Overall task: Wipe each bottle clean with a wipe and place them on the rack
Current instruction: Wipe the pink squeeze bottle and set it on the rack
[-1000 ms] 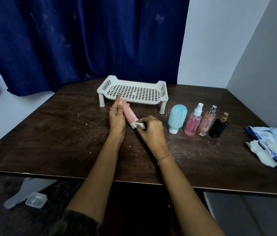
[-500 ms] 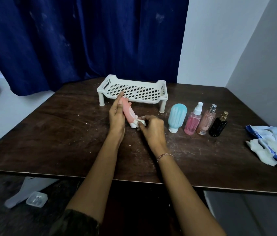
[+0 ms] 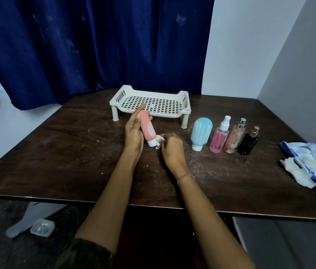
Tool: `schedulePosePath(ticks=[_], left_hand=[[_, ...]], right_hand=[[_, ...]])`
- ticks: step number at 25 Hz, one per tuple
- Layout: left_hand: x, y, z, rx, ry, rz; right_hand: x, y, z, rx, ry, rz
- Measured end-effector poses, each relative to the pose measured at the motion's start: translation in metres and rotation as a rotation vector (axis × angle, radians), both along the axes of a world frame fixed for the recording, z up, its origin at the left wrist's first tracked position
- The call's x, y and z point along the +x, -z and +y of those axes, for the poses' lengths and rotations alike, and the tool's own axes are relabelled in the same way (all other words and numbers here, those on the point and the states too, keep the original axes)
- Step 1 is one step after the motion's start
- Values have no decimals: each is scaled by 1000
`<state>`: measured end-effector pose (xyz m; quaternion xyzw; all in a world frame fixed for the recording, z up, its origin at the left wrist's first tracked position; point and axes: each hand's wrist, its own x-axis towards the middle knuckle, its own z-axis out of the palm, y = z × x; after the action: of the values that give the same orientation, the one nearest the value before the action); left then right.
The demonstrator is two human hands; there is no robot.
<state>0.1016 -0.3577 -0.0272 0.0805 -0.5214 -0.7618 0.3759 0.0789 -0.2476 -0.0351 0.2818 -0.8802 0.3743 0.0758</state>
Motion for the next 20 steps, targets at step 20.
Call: schedulePosePath(ticks=[20], left_hand=[[5, -2, 1, 13, 59, 28]], right_hand=[[4, -8, -2, -178, -45, 141]])
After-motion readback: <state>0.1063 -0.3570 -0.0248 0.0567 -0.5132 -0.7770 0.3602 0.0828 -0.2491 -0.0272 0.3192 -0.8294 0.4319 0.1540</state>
